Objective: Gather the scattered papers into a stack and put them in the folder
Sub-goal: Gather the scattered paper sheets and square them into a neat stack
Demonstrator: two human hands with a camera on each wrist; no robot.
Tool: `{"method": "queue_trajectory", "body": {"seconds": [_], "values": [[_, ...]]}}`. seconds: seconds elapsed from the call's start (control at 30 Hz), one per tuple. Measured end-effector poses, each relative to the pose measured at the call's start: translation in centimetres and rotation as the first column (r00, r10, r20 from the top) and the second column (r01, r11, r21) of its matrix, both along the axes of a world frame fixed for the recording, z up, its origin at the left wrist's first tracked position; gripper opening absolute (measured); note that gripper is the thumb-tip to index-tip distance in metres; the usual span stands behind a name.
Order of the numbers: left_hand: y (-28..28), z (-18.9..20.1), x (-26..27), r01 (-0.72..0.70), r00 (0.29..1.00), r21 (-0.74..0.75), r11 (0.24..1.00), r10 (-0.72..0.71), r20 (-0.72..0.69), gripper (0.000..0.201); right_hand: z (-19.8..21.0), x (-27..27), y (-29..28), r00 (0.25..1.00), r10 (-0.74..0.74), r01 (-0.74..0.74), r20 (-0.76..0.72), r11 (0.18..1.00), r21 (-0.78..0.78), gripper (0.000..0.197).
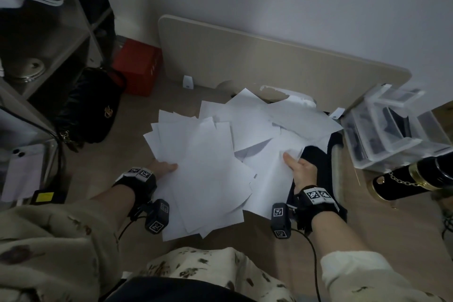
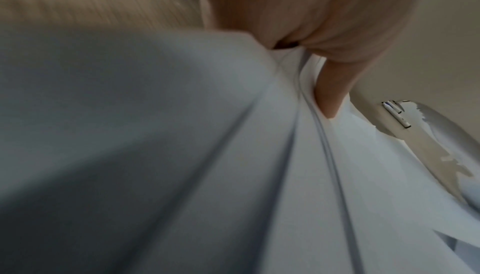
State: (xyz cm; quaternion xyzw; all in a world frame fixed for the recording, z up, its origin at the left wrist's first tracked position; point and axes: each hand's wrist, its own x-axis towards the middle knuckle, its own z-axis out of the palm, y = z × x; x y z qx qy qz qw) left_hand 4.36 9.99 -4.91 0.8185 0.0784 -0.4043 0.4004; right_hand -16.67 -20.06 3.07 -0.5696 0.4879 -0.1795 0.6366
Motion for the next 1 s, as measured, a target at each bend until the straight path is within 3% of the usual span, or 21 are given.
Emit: {"method": "queue_trajectory", "body": {"seconds": [0.07,0.2,0.37,0.47,0.53,0.6,0.67,0.73,0.83,0.9,0.93,1.0], "values": [[0.0,-0.1,0.0,-0.010,1.000,-0.003,1.000,0.011,0.024,0.058,1.7,1.4,0.8,0.993,0.070,-0.077,0.098,0.995,0.064,0.016],[-0.4,0.6,-0.3,0.023,0.999,-0.016,1.000,-0.023,0.035,0.058,5.2,4.8,3.4,0.938,0.202,-0.228,0.283,0.972,0.062,0.010],[0.1,1.2,0.0,0.045,0.999,-0.056,0.997,-0.045,0.015,0.056,8.0,7.4,4.9,0.817,0.277,-0.368,0.507,0.926,0.088,0.037],[0.4,0.6,0.4,0.057,0.998,-0.060,0.997,-0.056,0.031,0.052,7.5,8.2,4.8,0.813,0.242,-0.370,0.530,0.917,0.151,0.023],[0.5,0.1,0.8,0.053,0.997,-0.051,0.997,-0.050,0.064,0.054,6.2,8.5,4.7,0.870,0.256,-0.343,0.422,0.928,0.144,0.007],[0.6,1.5,0.4,0.050,0.996,-0.041,0.998,-0.047,0.070,0.042,4.0,8.6,4.5,0.925,0.316,-0.338,0.209,0.938,0.081,0.022],[0.5,1.8,0.2,-0.029,0.999,-0.105,0.994,0.033,0.035,0.022,1.6,8.5,4.4,0.907,0.420,-0.420,-0.005,0.907,-0.022,0.023],[0.3,2.2,-0.1,-0.124,0.992,-0.190,0.974,0.124,-0.012,0.028,-0.7,8.4,4.5,0.829,0.517,-0.548,-0.212,0.825,-0.134,0.026],[0.8,0.2,0.7,-0.282,0.959,-0.330,0.901,0.269,-0.085,0.077,-2.8,8.4,5.2,0.730,0.518,-0.644,-0.447,0.740,-0.194,0.025],[1.1,-0.7,1.1,-0.343,0.939,-0.374,0.862,0.313,-0.139,0.078,-3.9,8.5,5.9,0.671,0.526,-0.679,-0.522,0.720,-0.147,0.016],[0.9,0.9,0.6,-0.346,0.938,-0.392,0.852,0.311,-0.154,0.074,-4.2,8.6,6.3,0.635,0.551,-0.703,-0.542,0.703,-0.109,0.016],[0.6,2.4,0.1,-0.293,0.955,-0.391,0.872,0.248,-0.163,0.071,-4.9,8.7,7.1,0.514,0.619,-0.777,-0.593,0.629,-0.017,0.040]]}}
